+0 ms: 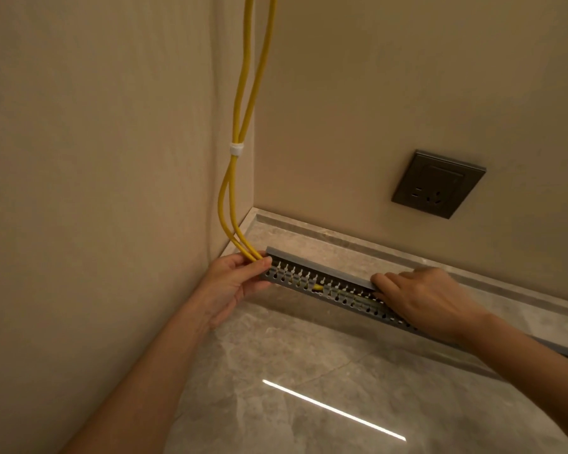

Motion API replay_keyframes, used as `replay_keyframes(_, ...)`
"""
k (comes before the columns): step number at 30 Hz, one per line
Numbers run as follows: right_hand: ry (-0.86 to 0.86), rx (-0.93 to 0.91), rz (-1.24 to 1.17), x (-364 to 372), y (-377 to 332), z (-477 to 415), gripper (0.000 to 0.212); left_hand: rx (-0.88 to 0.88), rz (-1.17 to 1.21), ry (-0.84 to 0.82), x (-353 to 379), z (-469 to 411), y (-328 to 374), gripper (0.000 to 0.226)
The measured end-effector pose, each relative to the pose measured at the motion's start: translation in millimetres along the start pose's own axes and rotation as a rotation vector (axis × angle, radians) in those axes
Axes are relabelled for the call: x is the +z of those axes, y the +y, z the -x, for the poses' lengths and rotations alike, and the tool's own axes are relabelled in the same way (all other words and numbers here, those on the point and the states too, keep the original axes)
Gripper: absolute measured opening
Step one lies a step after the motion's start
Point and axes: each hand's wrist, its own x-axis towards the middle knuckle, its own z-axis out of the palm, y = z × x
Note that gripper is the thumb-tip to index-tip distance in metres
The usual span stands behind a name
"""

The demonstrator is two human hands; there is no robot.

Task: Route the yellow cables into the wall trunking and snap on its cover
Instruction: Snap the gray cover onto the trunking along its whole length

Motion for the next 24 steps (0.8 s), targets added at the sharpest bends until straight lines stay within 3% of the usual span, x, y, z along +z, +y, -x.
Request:
replay_keyframes(4,0.021,0.041,-0.072,-1,-9,2,0.036,0.044,-0.072,0.048,2,-2,-4,0.012)
replay_keyframes(8,0.03,0.136,-0.139,0,-15,13,0.041,0.065,-0.107,0.067,4,-1,-6,0.008)
replay_keyframes(13,0.15,0.371,-0.131,11,-23,43,0.048,0.06,-0.095,0.083,5,-1,-5,0.009)
replay_keyframes(19,0.291,0.889,-0.181,31,-55,68,0.046,0.016,-0.098,0.128,10,-4,-3,0.009)
replay_keyframes(24,0.392,0.936,-0.299,34,-57,66,0.043,-0.018,-0.071,0.135,9,-4,-4,0.011)
